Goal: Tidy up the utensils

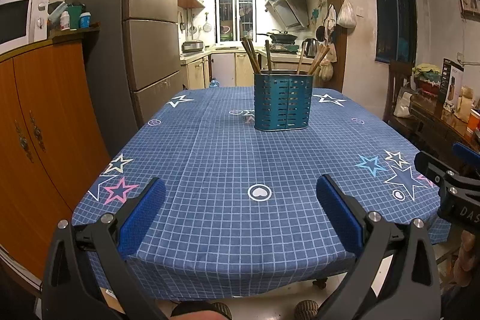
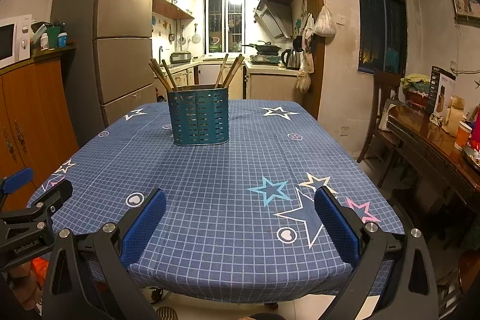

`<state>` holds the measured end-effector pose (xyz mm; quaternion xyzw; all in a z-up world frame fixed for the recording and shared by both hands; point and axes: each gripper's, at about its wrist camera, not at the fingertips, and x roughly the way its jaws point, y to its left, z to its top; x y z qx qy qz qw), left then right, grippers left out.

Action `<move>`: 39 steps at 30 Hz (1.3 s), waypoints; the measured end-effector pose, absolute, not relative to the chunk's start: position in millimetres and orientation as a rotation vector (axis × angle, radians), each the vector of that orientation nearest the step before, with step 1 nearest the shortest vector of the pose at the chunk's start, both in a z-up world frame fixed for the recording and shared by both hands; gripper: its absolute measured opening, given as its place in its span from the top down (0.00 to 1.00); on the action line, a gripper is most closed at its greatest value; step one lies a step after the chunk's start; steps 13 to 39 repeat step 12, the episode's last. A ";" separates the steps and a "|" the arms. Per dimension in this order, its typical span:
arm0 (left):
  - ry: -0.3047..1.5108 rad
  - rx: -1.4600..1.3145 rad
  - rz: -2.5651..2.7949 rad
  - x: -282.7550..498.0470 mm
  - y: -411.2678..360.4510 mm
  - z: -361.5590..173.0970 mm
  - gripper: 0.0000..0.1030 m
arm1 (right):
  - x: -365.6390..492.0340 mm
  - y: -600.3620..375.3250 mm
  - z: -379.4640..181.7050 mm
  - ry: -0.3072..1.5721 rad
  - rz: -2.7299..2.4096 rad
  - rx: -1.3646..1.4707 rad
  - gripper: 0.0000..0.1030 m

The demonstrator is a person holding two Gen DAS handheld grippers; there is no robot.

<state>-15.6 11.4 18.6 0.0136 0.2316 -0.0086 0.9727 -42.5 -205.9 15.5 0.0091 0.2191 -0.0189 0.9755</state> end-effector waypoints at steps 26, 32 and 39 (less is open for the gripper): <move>0.484 -0.009 -0.031 -16.8 18.3 18.3 0.06 | -38.3 -210.4 12.5 0.465 -0.107 0.006 0.04; 0.484 -0.009 -0.031 -16.8 18.3 18.3 0.06 | -38.3 -210.4 12.5 0.465 -0.107 0.006 0.04; 0.484 -0.009 -0.031 -16.8 18.3 18.3 0.06 | -38.3 -210.4 12.5 0.465 -0.107 0.006 0.04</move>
